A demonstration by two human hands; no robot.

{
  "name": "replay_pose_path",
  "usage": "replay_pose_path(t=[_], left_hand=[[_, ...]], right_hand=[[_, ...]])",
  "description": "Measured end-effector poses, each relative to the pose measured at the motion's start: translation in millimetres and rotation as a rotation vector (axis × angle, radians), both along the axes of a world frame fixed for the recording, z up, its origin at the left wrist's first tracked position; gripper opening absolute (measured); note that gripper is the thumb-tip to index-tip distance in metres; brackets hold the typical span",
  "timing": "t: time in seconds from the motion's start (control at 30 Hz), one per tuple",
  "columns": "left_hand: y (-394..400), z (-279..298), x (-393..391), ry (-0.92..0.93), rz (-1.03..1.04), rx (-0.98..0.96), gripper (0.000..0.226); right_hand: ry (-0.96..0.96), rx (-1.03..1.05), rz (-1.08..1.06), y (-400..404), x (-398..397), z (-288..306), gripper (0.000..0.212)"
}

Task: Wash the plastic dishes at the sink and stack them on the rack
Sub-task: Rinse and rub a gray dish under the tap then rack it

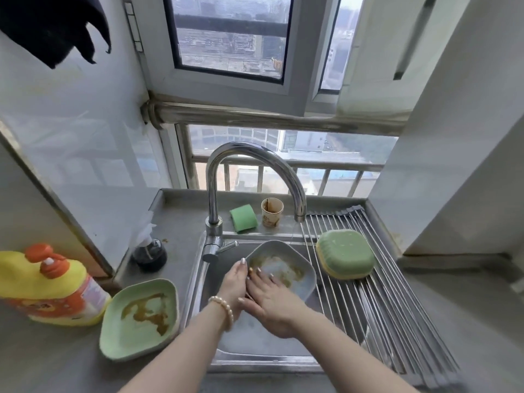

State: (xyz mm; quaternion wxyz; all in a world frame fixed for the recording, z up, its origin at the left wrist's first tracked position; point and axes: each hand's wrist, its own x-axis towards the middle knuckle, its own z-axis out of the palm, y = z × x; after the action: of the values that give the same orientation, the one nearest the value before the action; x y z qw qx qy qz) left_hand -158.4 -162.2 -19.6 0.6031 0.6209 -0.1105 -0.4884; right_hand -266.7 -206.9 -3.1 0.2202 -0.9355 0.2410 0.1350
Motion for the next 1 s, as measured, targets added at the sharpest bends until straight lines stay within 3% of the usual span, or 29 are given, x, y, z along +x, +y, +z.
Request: replay_pose_path(t=[0.07, 0.1, 0.2, 0.27, 0.37, 0.43, 0.53, 0.6, 0.7, 0.87, 0.93, 1.0], left_hand=[[2.2, -2.7, 8.4, -0.018, 0.026, 0.000, 0.030], [4.8, -2.4, 11.5, -0.019, 0.022, 0.007, 0.031], [3.1, -4.7, 7.4, -0.074, -0.033, 0.035, 0.033], [0.6, 0.5, -1.8, -0.056, -0.031, 0.000, 0.031], [-2.4, -1.3, 3.0, -0.031, 0.049, -0.046, 0.027], [0.5, -4.2, 6.8, 0.022, 0.061, -0.055, 0.030], [2.0, -8.3, -2.9, 0.058, 0.042, -0.002, 0.034], [0.0, -6.9, -11.8, 0.099, 0.057, -0.024, 0.036], [-3.3, -4.5, -8.7, 0.148, 0.174, -0.081, 0.038], [0.2, -4.6, -13.3, 0.144, 0.096, -0.031, 0.033], [-0.6, -2.5, -20.3, 0.156, 0.089, -0.041, 0.033], [-0.7, -1.3, -17.9, 0.182, 0.151, -0.086, 0.036]], right_hand=[[0.059, 0.077, 0.055, 4.6, -12.1, 4.3, 0.086], [0.103, 0.040, 0.032, -1.3, -20.3, 5.4, 0.087], [0.224, -0.144, -0.136, -28.1, -30.9, 4.0, 0.117], [0.155, -0.055, -0.177, -27.5, -18.3, 2.3, 0.107], [0.064, 0.156, -0.018, -0.8, -11.1, 5.1, 0.090], [0.121, 0.068, -0.001, -0.6, -23.0, 9.2, 0.099], [0.236, -0.182, -0.194, -23.2, -19.1, 13.9, 0.100], [0.146, -0.101, -0.203, -20.9, -4.3, 15.8, 0.090], [0.003, 0.144, -0.044, 1.1, 0.3, 17.9, 0.066], [0.172, -0.129, -0.268, -21.3, -17.5, 14.3, 0.095], [0.088, -0.079, -0.269, -16.8, -7.2, 12.1, 0.090], [-0.036, 0.074, -0.138, -1.0, -1.8, 12.7, 0.070]])
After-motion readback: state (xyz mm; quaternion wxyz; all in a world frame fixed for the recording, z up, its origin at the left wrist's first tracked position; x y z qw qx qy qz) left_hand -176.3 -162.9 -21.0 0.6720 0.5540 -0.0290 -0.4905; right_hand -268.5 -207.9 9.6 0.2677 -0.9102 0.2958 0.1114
